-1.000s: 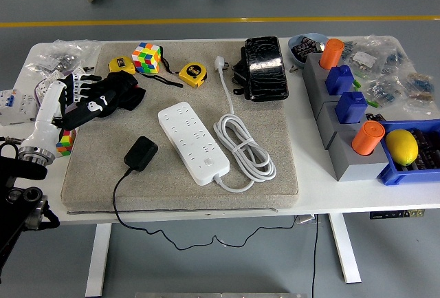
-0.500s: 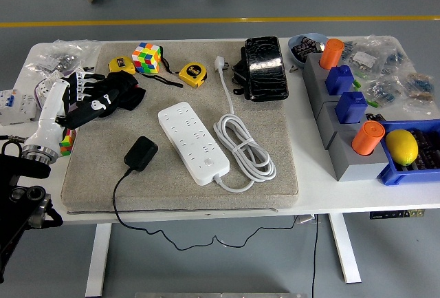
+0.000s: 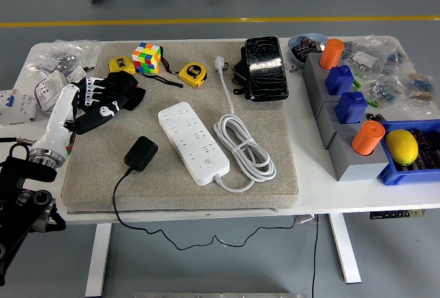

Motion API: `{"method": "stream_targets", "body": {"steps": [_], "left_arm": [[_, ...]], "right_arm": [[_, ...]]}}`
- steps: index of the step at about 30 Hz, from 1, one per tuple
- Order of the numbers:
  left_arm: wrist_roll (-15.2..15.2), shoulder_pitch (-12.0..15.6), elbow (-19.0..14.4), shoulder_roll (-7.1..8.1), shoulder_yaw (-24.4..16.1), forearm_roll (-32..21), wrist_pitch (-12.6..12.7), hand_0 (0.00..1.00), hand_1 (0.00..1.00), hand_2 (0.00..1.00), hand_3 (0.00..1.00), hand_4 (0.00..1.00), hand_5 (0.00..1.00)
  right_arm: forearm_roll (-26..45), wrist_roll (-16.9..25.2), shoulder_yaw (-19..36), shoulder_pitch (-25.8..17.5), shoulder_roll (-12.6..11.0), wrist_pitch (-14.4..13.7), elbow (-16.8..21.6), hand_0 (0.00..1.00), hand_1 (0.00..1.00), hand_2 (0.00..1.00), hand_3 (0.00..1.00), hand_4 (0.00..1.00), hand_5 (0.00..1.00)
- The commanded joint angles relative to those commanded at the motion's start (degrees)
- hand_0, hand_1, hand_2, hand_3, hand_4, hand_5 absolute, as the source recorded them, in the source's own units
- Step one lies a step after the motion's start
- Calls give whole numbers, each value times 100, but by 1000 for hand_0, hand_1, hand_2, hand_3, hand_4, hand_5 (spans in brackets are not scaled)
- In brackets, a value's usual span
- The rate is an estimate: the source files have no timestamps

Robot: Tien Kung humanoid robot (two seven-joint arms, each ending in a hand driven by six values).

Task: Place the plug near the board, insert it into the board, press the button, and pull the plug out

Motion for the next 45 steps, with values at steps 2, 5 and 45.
{"method": "stream_targets", "body": {"steps": [2, 5, 45], "left_arm": [[53, 4, 15, -3, 88, 343, 69, 515, 605, 579, 613, 899, 360], [66, 25, 60, -14, 175, 404, 63, 515, 605, 579, 613, 899, 360], [-371, -32, 98, -20, -568, -852, -59, 494, 595, 574, 605, 894, 353]], "right_arm": [[-14, 13, 9, -11, -3, -3, 0, 497, 603, 571, 512, 859, 401], [-17, 19, 20, -23, -7, -3, 0, 497, 603, 571, 512, 859, 401], [-21, 33, 55, -46, 17, -3, 0, 496, 601, 570, 513, 858, 401]]}}
